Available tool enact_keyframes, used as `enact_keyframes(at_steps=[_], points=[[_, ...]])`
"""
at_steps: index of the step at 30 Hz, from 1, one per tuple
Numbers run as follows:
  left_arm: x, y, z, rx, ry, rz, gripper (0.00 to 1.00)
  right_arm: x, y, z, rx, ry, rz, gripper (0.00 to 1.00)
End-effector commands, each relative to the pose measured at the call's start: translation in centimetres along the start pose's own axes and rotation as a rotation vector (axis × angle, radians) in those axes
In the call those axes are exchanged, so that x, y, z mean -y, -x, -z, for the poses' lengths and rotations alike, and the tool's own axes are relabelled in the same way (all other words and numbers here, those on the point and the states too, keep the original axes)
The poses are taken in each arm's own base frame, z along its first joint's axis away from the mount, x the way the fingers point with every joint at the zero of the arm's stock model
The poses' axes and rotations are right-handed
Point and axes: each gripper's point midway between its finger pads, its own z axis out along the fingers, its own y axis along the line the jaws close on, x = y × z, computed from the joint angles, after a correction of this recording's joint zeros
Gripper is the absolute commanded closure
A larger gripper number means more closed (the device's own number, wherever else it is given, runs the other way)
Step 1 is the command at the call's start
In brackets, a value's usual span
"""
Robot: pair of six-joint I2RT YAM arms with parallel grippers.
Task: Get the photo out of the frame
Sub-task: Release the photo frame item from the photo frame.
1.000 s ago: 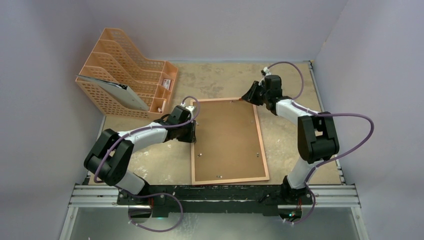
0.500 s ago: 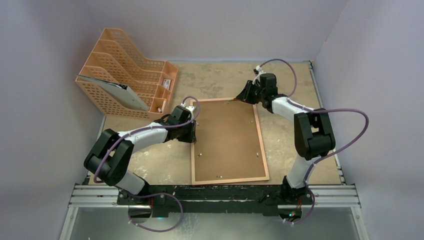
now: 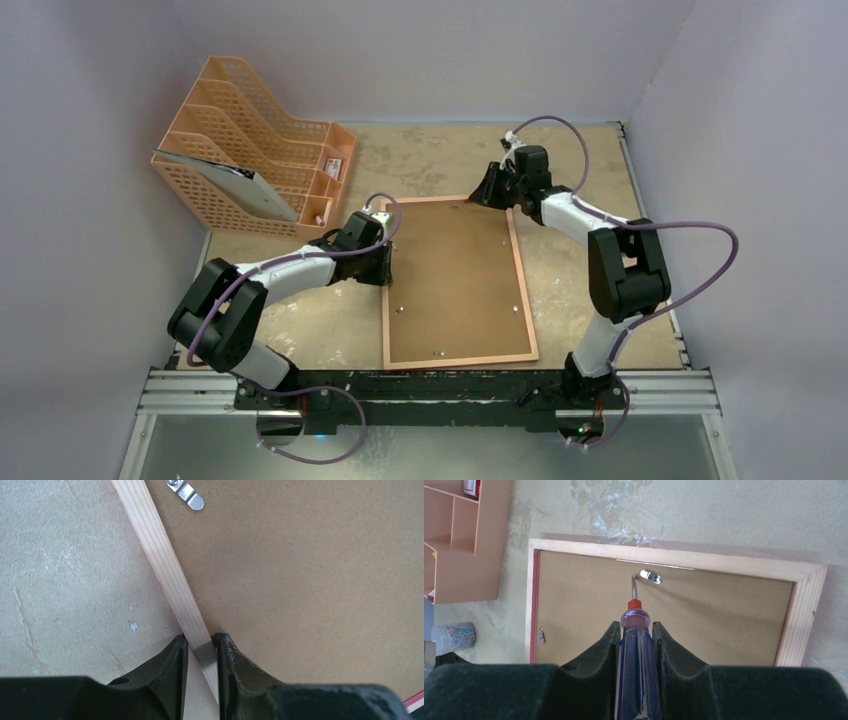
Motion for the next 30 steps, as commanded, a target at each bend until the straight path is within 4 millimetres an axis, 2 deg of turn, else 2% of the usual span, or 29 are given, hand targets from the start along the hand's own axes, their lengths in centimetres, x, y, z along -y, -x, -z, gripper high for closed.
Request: enact_keyframes(at_steps=[1, 6, 10, 13, 19, 30], points=[[0.0, -1.9, 0.0, -0.056, -0.002, -0.055, 0.96, -1.7, 2.2, 2.6, 0.054, 0.001, 0.032, 1.00], [0.0, -1.9, 0.1, -0.052, 0.001, -0.052, 0.96, -2.0, 3.9, 4.1, 0.123, -0.034, 0.010, 1.00], [-0.1, -1.8, 0.1, -0.044, 0.003, -0.049, 0.96, -1.0, 4.5, 4.9, 0.170, -0.097, -0.012, 1.00], [-0.1, -1.9, 0.1, -0.051, 0.006, -0.049, 0.96, -0.2, 4.2, 4.9, 0.172, -0.124, -0.027, 1.00], [-0.2, -1.9, 0.3, -0.043, 0.009, -0.046, 0.96, -0.5, 3.5, 4.2, 0.157, -0.088, -0.048, 1.00], [0.1, -2.0, 0.2, -0.045, -0.002, -0.046, 0.96, 0.5, 1.7, 2.7, 0.093, -0.088, -0.028, 1.00]])
